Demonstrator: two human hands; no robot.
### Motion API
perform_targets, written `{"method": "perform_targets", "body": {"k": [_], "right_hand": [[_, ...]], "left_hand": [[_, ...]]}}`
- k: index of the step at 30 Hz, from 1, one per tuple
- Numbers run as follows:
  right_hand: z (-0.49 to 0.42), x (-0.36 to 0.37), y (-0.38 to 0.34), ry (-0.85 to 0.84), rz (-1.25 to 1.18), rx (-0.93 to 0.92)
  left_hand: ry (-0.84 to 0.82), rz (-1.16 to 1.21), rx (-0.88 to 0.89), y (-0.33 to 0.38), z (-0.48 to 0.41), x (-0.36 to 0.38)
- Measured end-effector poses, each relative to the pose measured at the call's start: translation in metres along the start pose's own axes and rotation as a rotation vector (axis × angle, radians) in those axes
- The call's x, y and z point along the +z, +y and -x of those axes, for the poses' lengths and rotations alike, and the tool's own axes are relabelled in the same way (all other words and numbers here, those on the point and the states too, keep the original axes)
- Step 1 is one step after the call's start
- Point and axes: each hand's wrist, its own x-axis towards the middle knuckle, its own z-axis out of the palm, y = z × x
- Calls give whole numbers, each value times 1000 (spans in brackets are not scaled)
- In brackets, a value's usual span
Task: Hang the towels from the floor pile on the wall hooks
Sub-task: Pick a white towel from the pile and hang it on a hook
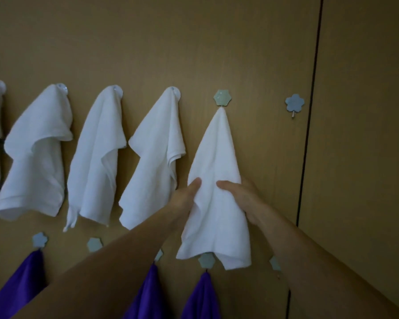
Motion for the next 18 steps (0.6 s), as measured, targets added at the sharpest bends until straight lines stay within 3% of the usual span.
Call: {"method": "perform_targets", "body": {"k": [4, 9, 13, 18], "right_hand": [[40, 19, 41, 170, 92, 89], [115, 55, 92, 241, 280, 215], [179, 89, 131, 71, 491, 219], [255, 129, 165, -173, 731, 240]], "left_hand": [[105, -273, -95, -43, 31, -31], [-60, -688, -131, -95, 102, -84], [-158, -1010, -109, -132, 156, -125], [-131, -1366, -160, -146, 231, -184]]}}
